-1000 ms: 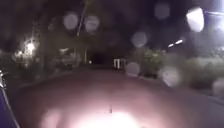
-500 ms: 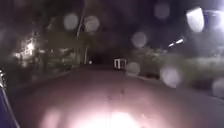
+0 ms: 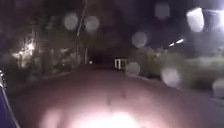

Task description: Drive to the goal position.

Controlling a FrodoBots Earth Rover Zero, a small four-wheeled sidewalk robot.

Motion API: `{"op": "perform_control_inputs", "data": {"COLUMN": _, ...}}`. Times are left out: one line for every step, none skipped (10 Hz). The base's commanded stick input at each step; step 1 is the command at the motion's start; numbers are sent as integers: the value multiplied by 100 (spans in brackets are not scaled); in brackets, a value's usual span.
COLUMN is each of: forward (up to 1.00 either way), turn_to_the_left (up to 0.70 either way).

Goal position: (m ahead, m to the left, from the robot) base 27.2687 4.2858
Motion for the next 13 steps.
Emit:
{"op": "perform_control_inputs", "data": {"forward": 50, "turn_to_the_left": 0}}
{"op": "perform_control_inputs", "data": {"forward": 50, "turn_to_the_left": 2}}
{"op": "perform_control_inputs", "data": {"forward": 50, "turn_to_the_left": 1}}
{"op": "perform_control_inputs", "data": {"forward": 50, "turn_to_the_left": 7}}
{"op": "perform_control_inputs", "data": {"forward": 50, "turn_to_the_left": 4}}
{"op": "perform_control_inputs", "data": {"forward": 50, "turn_to_the_left": 0}}
{"op": "perform_control_inputs", "data": {"forward": 50, "turn_to_the_left": 0}}
{"op": "perform_control_inputs", "data": {"forward": 50, "turn_to_the_left": 0}}
{"op": "perform_control_inputs", "data": {"forward": 50, "turn_to_the_left": 0}}
{"op": "perform_control_inputs", "data": {"forward": 50, "turn_to_the_left": 0}}
{"op": "perform_control_inputs", "data": {"forward": 50, "turn_to_the_left": 0}}
{"op": "perform_control_inputs", "data": {"forward": 50, "turn_to_the_left": 0}}
{"op": "perform_control_inputs", "data": {"forward": 50, "turn_to_the_left": 0}}
